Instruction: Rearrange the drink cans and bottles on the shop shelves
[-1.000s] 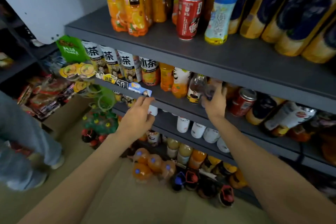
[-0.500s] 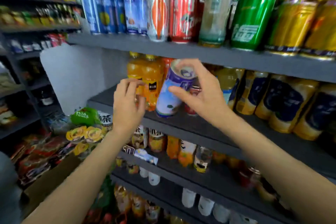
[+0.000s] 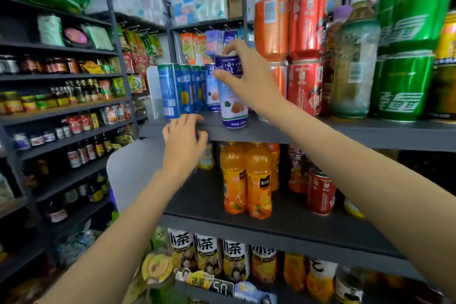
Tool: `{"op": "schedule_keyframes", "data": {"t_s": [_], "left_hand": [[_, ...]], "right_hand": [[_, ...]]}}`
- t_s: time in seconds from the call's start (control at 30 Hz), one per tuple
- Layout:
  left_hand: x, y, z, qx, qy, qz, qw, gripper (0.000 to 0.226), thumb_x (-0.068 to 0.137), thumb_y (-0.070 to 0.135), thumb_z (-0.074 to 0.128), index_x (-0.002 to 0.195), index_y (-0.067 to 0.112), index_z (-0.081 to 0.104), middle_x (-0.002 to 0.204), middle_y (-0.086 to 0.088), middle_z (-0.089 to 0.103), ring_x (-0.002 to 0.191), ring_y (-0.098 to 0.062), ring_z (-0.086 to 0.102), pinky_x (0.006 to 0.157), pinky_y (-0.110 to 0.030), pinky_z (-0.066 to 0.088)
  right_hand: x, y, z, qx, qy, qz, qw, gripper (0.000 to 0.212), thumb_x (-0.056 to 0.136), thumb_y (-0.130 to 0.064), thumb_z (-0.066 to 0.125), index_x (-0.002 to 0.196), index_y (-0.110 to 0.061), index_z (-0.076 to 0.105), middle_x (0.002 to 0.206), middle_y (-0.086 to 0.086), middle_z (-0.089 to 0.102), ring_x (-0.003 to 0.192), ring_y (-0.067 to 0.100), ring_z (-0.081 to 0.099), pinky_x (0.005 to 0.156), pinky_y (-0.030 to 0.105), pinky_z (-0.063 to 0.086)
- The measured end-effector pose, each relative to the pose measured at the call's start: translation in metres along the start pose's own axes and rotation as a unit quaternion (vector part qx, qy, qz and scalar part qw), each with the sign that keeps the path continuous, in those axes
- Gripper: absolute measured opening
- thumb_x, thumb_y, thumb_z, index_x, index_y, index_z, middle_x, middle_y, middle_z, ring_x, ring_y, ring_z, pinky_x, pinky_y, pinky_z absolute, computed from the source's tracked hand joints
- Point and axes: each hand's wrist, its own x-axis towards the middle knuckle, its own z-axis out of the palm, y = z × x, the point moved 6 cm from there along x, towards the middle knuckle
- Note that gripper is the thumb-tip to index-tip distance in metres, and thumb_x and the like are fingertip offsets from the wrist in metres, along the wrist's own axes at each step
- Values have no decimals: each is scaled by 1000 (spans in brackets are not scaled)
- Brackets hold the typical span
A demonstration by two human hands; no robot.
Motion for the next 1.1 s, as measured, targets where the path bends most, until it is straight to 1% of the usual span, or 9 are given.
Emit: {"op": "schedule_keyframes", "data": {"t_s": [0.17, 0.3, 0.4, 0.47, 0.63, 0.77, 0.9, 1.03, 1.1], "left_hand": [[29, -29, 9, -67, -45, 52, 995, 22, 90, 15, 47, 98, 12, 67, 95, -4, 61, 95, -24, 56, 86, -39, 41], [34, -43, 15, -56, -25, 61, 996, 51, 85, 39, 24, 98, 17, 68, 95, -1, 65, 94, -21, 57, 87, -36, 37], [28, -44, 20, -18, 1, 65, 998, 56, 84, 40, 15, 98, 21, 66, 97, 4, 63, 98, -18, 53, 89, -31, 28], [26, -44, 22, -12, 21, 54, 998, 51, 85, 37, 19, 96, 21, 66, 102, 4, 63, 108, -19, 48, 92, -33, 26], [24, -49, 27, 19, 51, 34, 998, 44, 87, 32, 27, 101, 17, 66, 135, -10, 49, 134, -32, 32, 103, -46, 23], [25, -49, 28, 16, 39, 37, 998, 52, 87, 35, 22, 102, 15, 67, 136, -14, 48, 132, -35, 35, 101, -47, 25], [24, -49, 26, 14, 33, 36, 999, 57, 86, 37, 17, 102, 15, 66, 133, -11, 50, 129, -31, 37, 99, -44, 23], [25, -48, 25, 15, 34, 41, 998, 54, 87, 35, 19, 101, 14, 67, 129, -11, 53, 125, -31, 41, 98, -45, 27], [24, -48, 25, 11, 39, 45, 998, 52, 87, 34, 21, 99, 13, 68, 127, -11, 55, 123, -31, 44, 97, -46, 29]], "right_hand": [[33, 39, 54, -112, -26, 117, 986, 57, 92, -36, 56, 138, -11, 34, 133, 18, 44, 113, 36, 50, 86, 38, 42], [17, 56, 80, -142, -53, 98, 984, 85, 89, -24, 63, 149, -27, 3, 154, 23, 1, 132, 43, 33, 96, 47, 43], [8, 59, 81, -153, -91, 86, 980, 89, 91, -22, 60, 146, -34, -8, 154, 23, -10, 90, 23, 65, 70, 30, 48], [5, 60, 84, -159, -145, 87, 973, 87, 91, -17, 59, 147, -35, -5, 154, 26, -4, 58, 4, 56, 64, 21, 42], [-1, 69, 108, -200, -292, 70, 933, 69, 97, -10, 44, 148, -34, 4, 137, 9, 45, 103, 28, 54, 90, 32, 40], [1, 73, 111, -221, -299, 86, 924, 64, 98, -7, 37, 148, -32, 5, 138, 4, 47, 109, 30, 55, 94, 34, 40], [12, 78, 122, -265, -318, 101, 905, 63, 99, -6, 32, 149, -33, 4, 139, 2, 47, 93, 27, 55, 80, 32, 43], [16, 77, 136, -275, -341, 124, 890, 59, 100, -6, 28, 149, -32, 7, 132, 11, 52, 73, 21, 43, 67, 32, 37], [14, 72, 134, -262, -316, 126, 903, 56, 101, -8, 29, 149, -29, 12, 130, 21, 49, 84, 25, 45, 72, 33, 37]]}}
